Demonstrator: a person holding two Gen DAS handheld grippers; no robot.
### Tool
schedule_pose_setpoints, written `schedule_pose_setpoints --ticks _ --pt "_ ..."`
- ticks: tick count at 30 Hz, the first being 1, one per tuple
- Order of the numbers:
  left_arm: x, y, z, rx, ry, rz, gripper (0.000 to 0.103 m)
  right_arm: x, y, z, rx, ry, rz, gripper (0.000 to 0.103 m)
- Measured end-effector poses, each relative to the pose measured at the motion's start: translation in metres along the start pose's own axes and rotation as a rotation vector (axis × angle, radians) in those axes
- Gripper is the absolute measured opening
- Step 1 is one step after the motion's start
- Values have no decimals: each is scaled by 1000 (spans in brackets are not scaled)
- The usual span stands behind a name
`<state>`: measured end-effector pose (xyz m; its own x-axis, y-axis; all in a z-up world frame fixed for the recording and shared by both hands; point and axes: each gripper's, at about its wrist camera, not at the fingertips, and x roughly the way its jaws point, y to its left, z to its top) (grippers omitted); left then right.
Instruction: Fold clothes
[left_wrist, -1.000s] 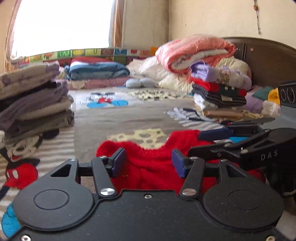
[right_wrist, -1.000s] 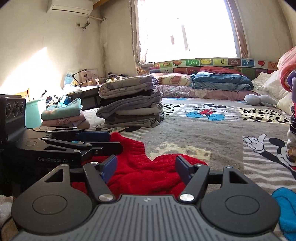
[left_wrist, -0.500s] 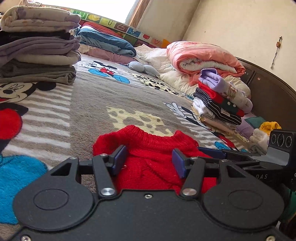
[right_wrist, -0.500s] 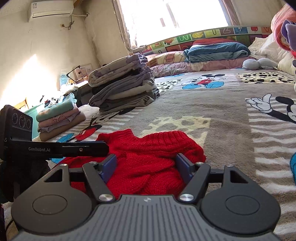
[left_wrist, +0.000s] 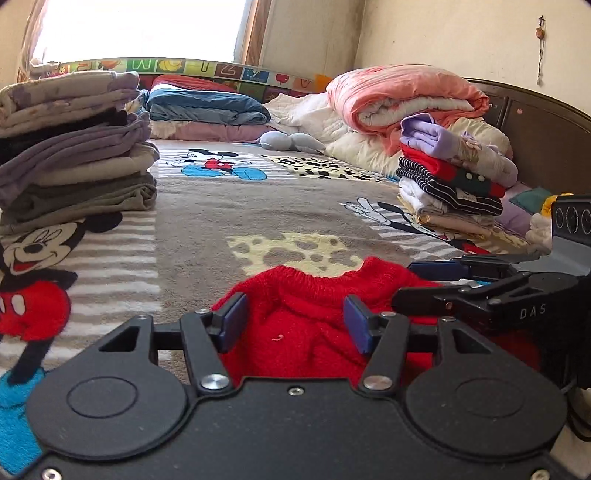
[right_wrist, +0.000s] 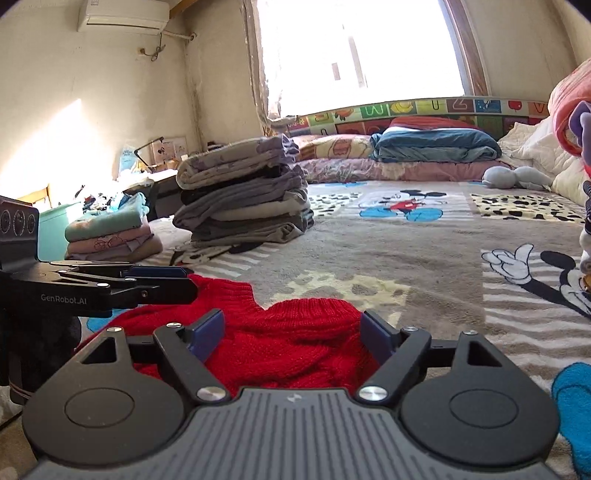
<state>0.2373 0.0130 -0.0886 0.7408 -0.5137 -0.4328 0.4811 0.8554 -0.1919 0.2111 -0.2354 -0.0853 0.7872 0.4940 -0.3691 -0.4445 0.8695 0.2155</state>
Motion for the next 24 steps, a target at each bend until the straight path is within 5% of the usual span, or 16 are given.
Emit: schedule_pose_setpoints --ticks 12,18,24 --pt "6 14 -8 -114 26 -55 60 12 -13 -8 107 67 25 82" --pt "-18 -4 0 -40 -57 10 60 4 -10 -8 95 31 18 82" --pt "-39 -29 3 171 -85 -73 60 -29 4 6 6 -45 20 80"
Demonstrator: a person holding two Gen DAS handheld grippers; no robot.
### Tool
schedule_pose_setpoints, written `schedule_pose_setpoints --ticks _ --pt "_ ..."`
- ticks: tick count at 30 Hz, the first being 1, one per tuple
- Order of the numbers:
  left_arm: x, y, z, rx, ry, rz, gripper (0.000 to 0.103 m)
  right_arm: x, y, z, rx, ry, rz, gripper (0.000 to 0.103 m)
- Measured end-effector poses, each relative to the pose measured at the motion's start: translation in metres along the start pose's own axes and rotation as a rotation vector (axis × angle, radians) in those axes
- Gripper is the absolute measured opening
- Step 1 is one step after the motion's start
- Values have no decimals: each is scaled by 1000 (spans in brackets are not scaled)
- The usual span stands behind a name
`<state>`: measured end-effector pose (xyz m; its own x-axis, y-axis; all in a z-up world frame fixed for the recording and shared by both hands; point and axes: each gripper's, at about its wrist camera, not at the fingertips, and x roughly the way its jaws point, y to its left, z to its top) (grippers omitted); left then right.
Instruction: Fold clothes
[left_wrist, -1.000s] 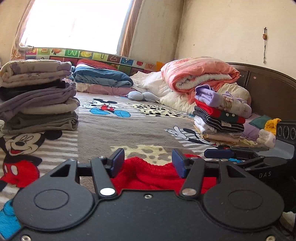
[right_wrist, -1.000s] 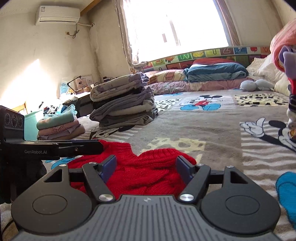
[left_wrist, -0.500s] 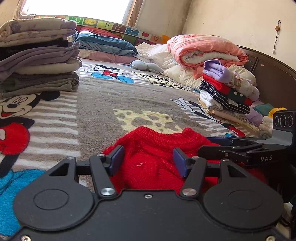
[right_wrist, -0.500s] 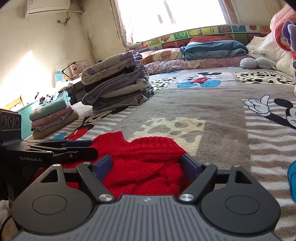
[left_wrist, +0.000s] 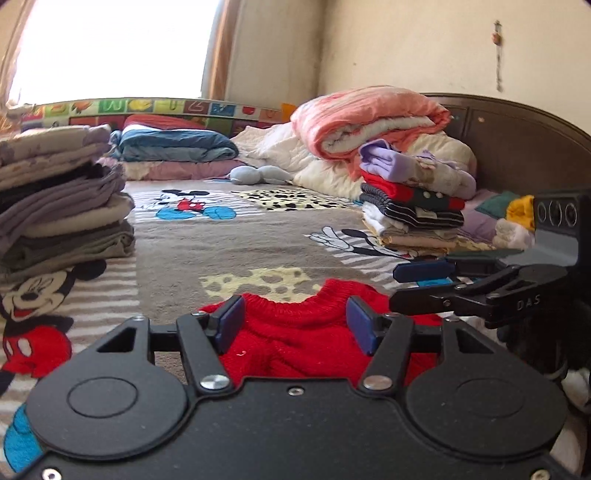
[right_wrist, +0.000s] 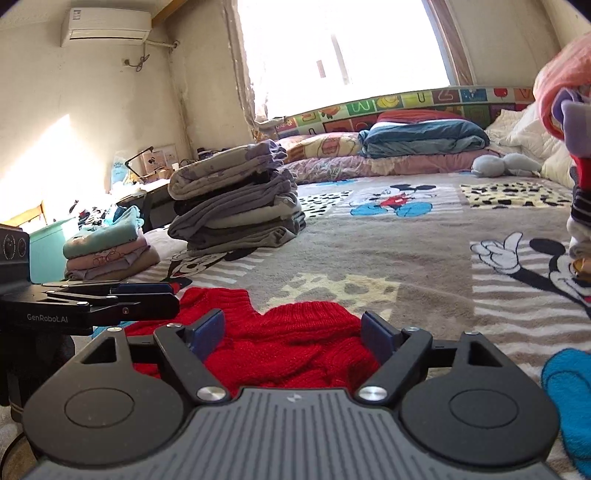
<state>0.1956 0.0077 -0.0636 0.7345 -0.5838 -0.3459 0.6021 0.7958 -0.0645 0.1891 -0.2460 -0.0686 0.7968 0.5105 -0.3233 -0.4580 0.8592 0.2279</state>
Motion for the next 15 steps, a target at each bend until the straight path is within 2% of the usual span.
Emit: schedule_pose_setpoints --ticks 3,5,8,11,15 --pt "6 -6 -7 87 58 -10 60 -18 16 -5 -101 13 40 79" --pt "13 2 -12 42 101 -5 64 -21 21 -15 -137 37 50 78" --pt "24 17 -20 -59 148 2 76 -11 20 -19 -95 68 67 79" --pt "33 16 -22 -59 156 16 78 10 -3 -22 50 154 109 84" --pt "30 10 -21 -54 154 19 78 12 -4 -24 67 169 114 85"
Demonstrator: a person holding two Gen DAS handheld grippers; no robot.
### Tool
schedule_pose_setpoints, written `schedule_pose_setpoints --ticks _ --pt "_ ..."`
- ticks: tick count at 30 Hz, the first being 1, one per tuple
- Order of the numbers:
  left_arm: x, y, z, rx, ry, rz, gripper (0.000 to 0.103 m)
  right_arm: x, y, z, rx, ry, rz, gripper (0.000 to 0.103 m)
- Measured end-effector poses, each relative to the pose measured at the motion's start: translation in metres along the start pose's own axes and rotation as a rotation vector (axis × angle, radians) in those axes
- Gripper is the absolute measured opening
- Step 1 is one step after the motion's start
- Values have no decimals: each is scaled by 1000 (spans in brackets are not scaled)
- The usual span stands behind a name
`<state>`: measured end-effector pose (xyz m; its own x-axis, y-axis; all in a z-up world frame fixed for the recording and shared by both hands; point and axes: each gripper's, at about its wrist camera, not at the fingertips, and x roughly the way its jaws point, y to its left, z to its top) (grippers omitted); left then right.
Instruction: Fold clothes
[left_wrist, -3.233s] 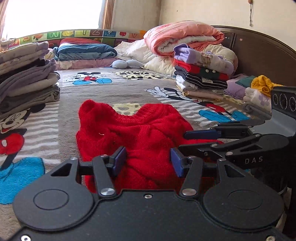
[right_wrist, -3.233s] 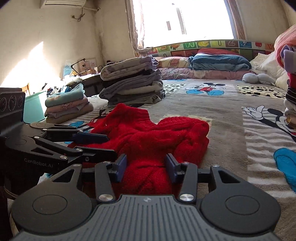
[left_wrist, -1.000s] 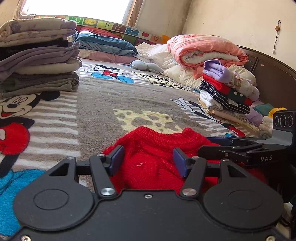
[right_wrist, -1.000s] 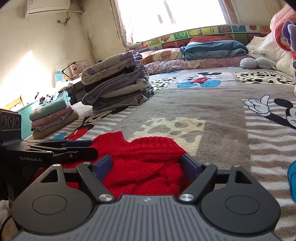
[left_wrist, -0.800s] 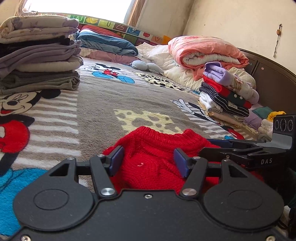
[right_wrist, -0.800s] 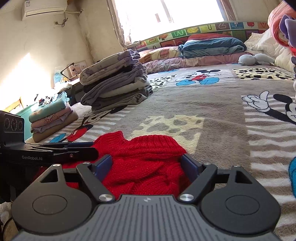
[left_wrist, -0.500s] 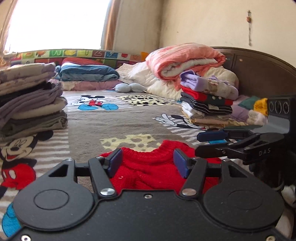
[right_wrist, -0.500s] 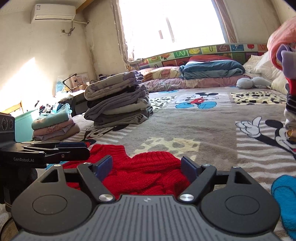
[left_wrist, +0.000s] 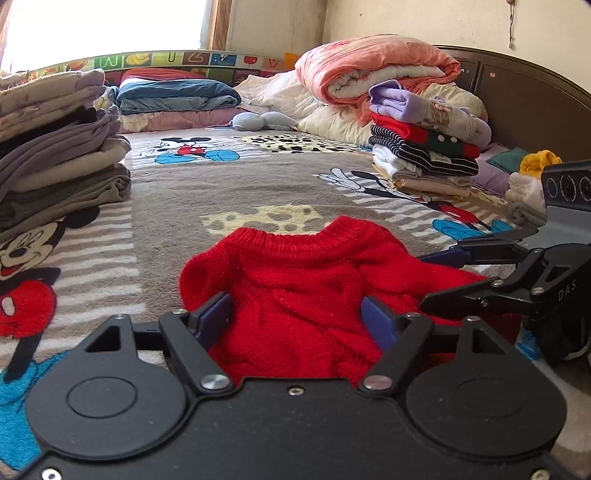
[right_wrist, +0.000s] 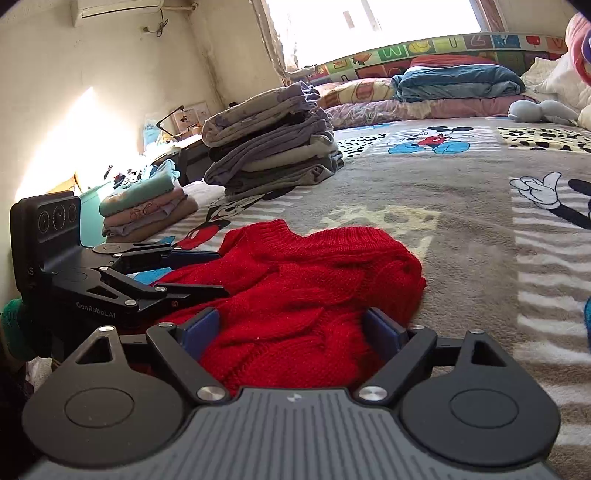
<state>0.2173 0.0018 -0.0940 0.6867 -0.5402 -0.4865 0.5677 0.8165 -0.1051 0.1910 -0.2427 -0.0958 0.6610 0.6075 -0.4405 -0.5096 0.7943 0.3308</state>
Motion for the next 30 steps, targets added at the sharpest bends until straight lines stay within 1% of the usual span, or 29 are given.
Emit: schedule_pose_setpoints --ticks 2,4,6,8,9,11,13,15,16,19,21,24,26,28,30 --pt "-3 -2 0 -1 -7 4 78 0 3 -2 -9 0 -9 85" --pt "-9 -1 0 -25 -17 6 78 -3 4 -1 -6 -3 -10 84" --pt "-21 1 0 -81 -50 24 78 -12 9 0 -13 -31 -19 84" --pt "-34 4 0 -162 -90 53 78 -27 10 -1 30 -77 -38 84" --pt "-40 9 -1 -231 -101 69 78 -33 8 -2 67 -94 -48 84" --pt "-46 24 -5 -373 -94 64 78 -40 -4 -7 216 -108 -66 85" --pt "-48 35 -13 -512 -46 40 78 -41 -20 -16 394 -117 -51 85" --pt "-47 43 -21 -625 -3 -5 78 -38 -30 -25 537 -106 -22 86" --pt "-46 46 -24 -665 8 -21 78 -37 -32 -29 582 -101 -12 87" --pt "-44 51 -28 -764 24 -67 78 -35 -30 -34 613 -92 8 90" --pt "-40 48 -28 -787 31 -90 78 -31 -30 -35 628 -88 13 91" --pt "-35 41 -25 -772 43 -92 77 -19 -24 -31 574 -52 3 94" --pt "-31 40 -25 -783 44 -104 71 -11 -19 -28 532 -35 -1 94" --pt "-27 39 -26 -789 41 -113 68 -5 -17 -26 519 -39 5 94" --pt "-26 37 -28 -798 25 -115 63 -1 -16 -24 513 -40 15 91"
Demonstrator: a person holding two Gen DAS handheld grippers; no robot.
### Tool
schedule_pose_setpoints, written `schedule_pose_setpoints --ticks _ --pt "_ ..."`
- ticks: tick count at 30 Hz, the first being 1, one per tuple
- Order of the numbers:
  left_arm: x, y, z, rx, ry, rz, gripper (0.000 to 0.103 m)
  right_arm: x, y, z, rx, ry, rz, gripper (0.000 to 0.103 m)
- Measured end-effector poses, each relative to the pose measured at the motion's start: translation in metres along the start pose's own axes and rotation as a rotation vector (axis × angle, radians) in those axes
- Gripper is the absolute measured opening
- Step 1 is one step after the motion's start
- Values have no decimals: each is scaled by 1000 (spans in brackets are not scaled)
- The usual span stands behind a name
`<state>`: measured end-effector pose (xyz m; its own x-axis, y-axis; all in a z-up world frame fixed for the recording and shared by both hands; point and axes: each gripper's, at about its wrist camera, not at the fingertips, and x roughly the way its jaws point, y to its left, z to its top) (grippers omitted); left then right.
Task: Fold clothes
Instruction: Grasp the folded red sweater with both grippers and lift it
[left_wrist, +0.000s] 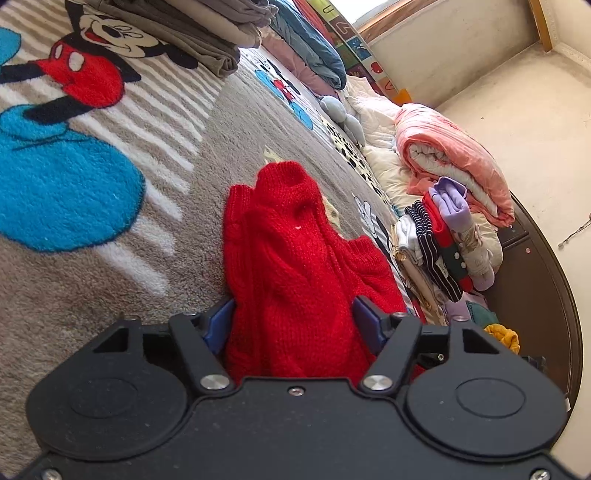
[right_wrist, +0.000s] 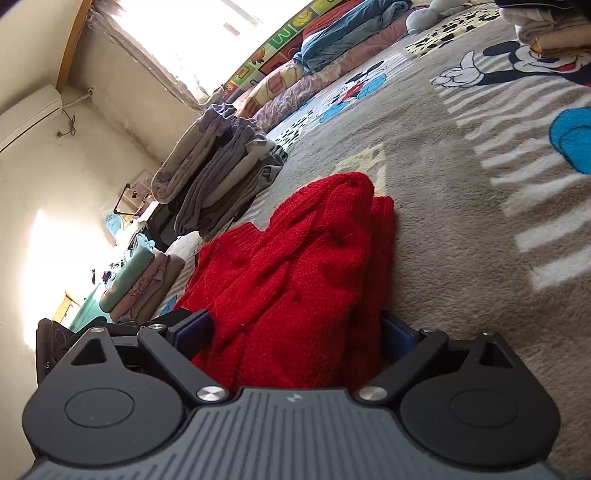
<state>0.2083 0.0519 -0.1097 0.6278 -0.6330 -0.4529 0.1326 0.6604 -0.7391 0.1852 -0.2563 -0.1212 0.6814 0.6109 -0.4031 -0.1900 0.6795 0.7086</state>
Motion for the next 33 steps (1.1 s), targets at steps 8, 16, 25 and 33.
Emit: schedule_pose_setpoints --ticks 8,16,25,33 --pt "-24 -9 -21 -123 -21 -34 49 -13 -3 -4 49 -51 44 65" --pt "-64 -27 -86 -62 42 27 65 -92 24 -49 75 -60 -23 76" --pt "-63 -28 -98 -43 23 39 75 -114 3 -74 114 -115 -86 94" --pt "-57 -45 -105 -39 11 -68 57 -86 6 -81 136 -88 36 77"
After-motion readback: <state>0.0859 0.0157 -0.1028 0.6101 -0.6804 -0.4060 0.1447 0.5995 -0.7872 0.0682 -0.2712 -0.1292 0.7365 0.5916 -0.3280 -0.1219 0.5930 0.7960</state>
